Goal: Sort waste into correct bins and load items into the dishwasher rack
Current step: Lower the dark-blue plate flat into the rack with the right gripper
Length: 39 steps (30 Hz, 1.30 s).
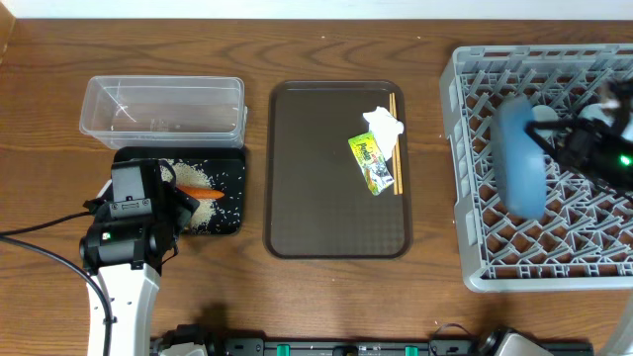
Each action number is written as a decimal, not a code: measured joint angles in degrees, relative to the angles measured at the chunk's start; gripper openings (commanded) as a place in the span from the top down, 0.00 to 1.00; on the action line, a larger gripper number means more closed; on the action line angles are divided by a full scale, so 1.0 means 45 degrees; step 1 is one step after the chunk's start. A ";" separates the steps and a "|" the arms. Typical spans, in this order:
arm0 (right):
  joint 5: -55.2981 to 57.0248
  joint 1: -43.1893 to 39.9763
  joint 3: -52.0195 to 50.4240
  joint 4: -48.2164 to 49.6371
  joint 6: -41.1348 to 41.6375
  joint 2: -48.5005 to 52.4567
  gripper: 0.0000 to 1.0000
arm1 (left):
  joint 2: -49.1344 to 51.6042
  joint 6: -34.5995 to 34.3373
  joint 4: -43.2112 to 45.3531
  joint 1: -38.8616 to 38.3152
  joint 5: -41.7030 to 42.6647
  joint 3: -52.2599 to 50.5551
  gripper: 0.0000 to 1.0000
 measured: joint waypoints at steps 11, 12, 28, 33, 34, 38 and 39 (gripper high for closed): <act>-0.2438 -0.3662 -0.2550 0.0024 -0.2419 -0.0102 0.99 | 0.0000 0.0000 0.0000 0.0000 0.0000 0.0000 0.02; -0.2725 -0.3910 -0.2880 0.0233 -0.2579 -0.0102 0.99 | 0.0000 0.0000 0.0000 0.0000 0.0000 0.0000 0.02; -0.4342 -0.4007 -0.4104 0.1117 -0.3055 -0.0204 0.54 | 0.0000 0.0000 0.0005 0.0000 0.0000 0.0000 0.02; -0.2171 -0.2429 -0.4099 0.1481 -0.2856 -0.1035 0.33 | 0.0000 0.0000 0.0000 0.0000 0.0000 0.0000 0.02; -0.1622 -0.2030 -0.4099 0.1642 -0.2647 -0.1234 0.33 | 0.0000 0.0000 0.0015 0.0000 0.0000 0.0000 0.02; 0.1749 -0.0024 -0.4075 0.2244 -0.1122 -0.2030 0.34 | 0.0000 0.0000 0.0005 0.0000 0.0000 0.0000 0.02; 0.2778 0.0505 -0.4065 0.2288 -0.0578 -0.2195 0.34 | 0.0000 0.0000 0.0000 0.0000 0.0000 0.0000 0.02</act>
